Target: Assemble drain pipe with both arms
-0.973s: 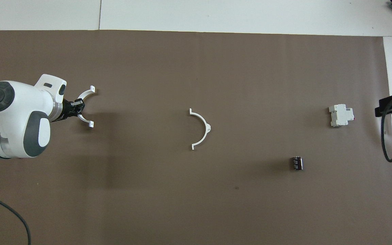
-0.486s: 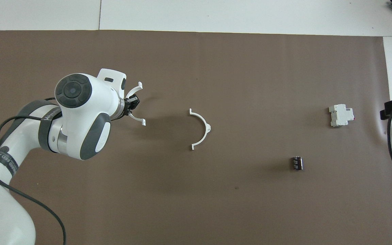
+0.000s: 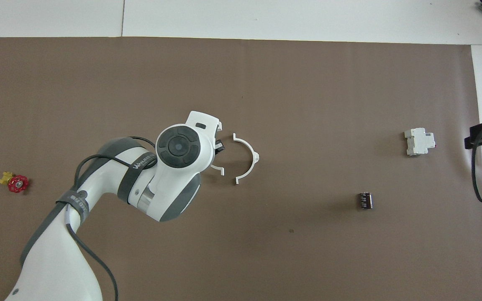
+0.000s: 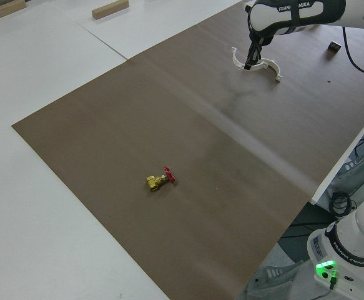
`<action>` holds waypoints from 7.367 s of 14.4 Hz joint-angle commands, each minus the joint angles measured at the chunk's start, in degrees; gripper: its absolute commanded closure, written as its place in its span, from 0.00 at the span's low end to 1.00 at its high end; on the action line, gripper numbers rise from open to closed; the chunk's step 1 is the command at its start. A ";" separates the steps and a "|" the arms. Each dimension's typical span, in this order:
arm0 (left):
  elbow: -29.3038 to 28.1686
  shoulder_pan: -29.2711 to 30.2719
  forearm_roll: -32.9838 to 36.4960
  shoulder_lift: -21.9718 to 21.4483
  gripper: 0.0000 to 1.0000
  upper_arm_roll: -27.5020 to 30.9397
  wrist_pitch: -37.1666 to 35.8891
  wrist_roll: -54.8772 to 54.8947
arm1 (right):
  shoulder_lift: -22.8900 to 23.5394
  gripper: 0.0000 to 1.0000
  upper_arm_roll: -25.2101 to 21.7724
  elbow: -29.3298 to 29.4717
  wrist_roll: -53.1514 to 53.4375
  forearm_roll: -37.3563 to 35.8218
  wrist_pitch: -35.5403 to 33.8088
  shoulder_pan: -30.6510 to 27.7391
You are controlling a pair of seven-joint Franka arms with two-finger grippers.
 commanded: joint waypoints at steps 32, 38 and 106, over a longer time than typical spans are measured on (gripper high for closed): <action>-3.55 -3.34 1.88 1.04 1.00 1.10 5.84 -3.94 | -2.20 0.00 0.37 -3.36 0.61 0.36 2.18 0.27; -3.47 -4.22 2.93 1.91 1.00 1.10 5.84 -6.75 | -2.20 0.00 0.37 -3.36 0.69 0.36 2.18 0.27; 19.12 26.10 -3.13 -17.16 0.00 6.20 -39.07 63.12 | -2.20 0.00 0.37 -3.36 0.61 0.36 2.18 0.27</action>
